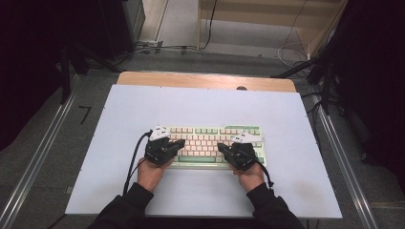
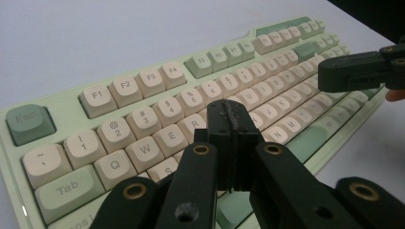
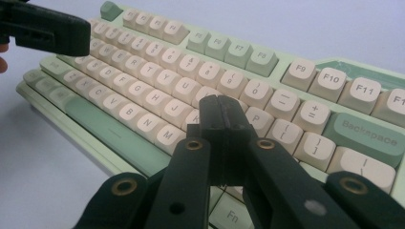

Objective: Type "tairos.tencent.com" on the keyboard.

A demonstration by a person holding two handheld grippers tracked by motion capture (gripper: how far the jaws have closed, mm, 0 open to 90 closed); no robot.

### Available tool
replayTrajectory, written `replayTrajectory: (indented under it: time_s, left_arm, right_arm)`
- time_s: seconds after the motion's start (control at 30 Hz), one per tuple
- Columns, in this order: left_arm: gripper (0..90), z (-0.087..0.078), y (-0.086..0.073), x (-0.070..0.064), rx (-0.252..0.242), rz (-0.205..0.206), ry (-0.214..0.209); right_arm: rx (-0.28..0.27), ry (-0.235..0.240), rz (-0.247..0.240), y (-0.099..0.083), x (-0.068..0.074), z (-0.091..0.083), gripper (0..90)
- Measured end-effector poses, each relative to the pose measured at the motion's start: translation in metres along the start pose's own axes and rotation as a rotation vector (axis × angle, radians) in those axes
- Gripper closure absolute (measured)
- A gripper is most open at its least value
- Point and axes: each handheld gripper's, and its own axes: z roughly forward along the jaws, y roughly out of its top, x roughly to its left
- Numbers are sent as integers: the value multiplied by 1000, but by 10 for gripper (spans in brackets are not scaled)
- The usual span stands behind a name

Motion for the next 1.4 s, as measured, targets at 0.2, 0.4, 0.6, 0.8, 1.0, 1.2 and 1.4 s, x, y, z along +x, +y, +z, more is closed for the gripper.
replayTrajectory:
  time_s: [0.2, 0.4, 0.6, 0.8, 1.0, 1.2, 1.4]
  left_arm:
    - [900, -2, -3, -1, 7, 6, -4]
    - [900, -6, -6, -1, 6, -1, -4]
    - [900, -5, -8, -2, 10, 0, -7]
    - [900, -3, -10, -3, 23, 7, -7]
    - [900, 0, -12, -4, 33, 12, -10]
    - [900, 5, -14, -4, 45, 12, -6]
    - [900, 8, -15, -2, 55, 10, 2]
  right_arm:
    - [-4, -2, -5, 1, 0, 1, 873]
    - [-9, -5, -8, 2, 1, 2, 872]
    - [-16, -11, -4, 3, -1, 3, 873]
    - [-23, -13, 3, 5, -1, 4, 873]
    - [-28, -13, 1, 9, 0, 6, 872]
    - [-29, -14, 1, 11, 0, 8, 873]
    - [-29, -21, 3, 11, -2, 11, 873]
